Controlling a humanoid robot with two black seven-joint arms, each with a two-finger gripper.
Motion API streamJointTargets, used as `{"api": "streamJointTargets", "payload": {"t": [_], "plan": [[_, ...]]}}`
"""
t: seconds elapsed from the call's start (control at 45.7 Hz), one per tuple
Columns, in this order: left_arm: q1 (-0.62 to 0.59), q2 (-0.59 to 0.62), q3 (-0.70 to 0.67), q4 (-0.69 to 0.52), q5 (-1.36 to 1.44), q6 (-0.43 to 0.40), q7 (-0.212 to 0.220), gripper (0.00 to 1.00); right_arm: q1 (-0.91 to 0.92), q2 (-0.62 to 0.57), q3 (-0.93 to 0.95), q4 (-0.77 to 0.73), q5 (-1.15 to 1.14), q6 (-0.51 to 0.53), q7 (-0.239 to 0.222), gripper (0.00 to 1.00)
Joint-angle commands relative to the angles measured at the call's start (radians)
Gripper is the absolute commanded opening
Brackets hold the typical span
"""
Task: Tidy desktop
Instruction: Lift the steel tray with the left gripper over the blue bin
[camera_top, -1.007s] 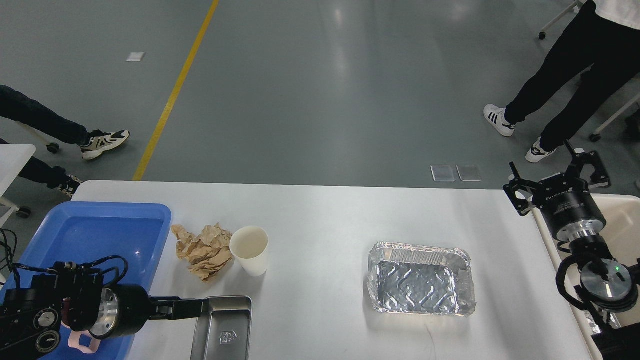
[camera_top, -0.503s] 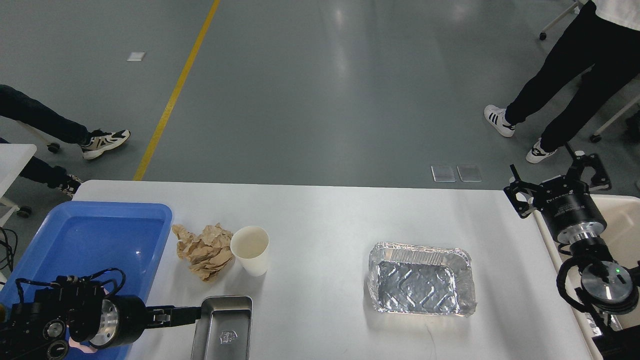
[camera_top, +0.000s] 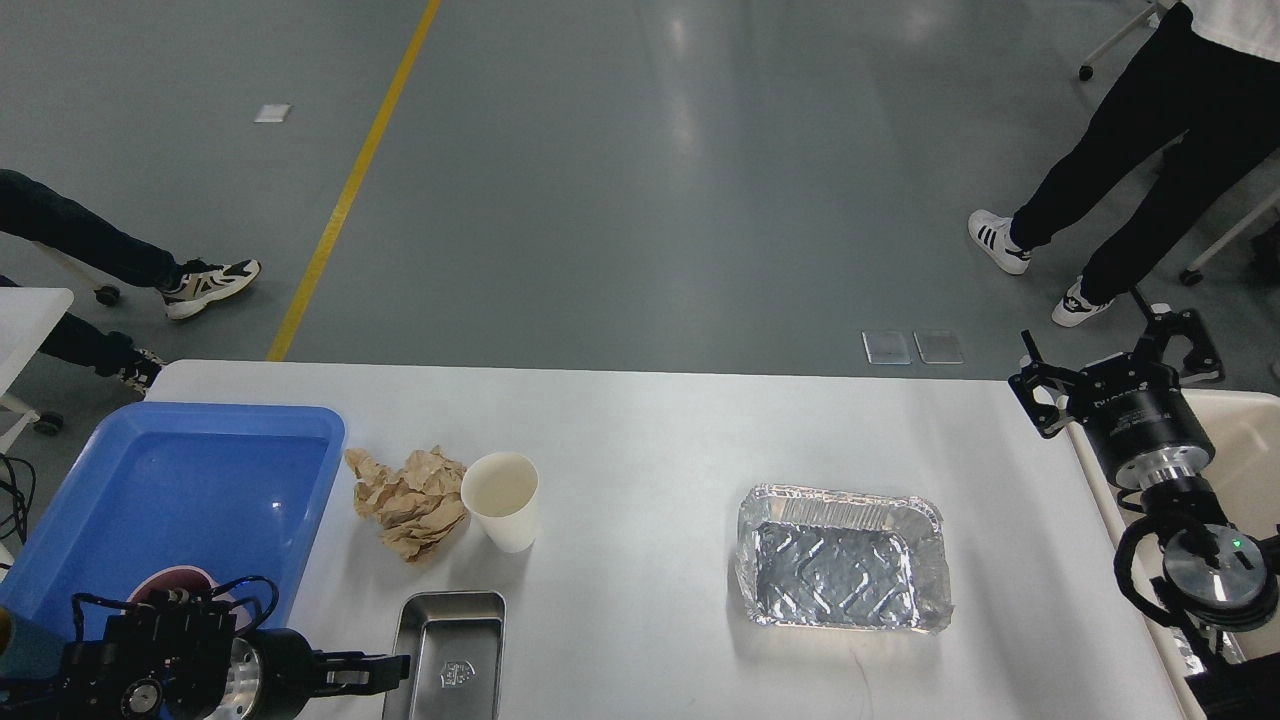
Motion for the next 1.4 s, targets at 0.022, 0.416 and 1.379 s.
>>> {"api": "streamJointTargets", "payload": {"t": [0.022, 0.416, 1.379], "plan": [[0.002, 0.002, -0.002, -0.003, 0.006, -0.003, -0.003, 0.0, 0.0, 0.001, 0.002, 0.0, 0.0, -0.002, 0.0, 1.0], [-0.001, 0.031, -0.015, -0.088, 0.006, -0.011, -0.008, 0.0, 0.003, 0.004, 0.004, 0.003, 0.0, -0.002, 0.0, 1.0], [-0.064, 0.205, -0.466, -0.292, -0.09, -0.241, -0.052, 0.0, 0.023, 0.004, -0.007, 0.008, 0.0, -0.006, 0.0, 1.0]]}}
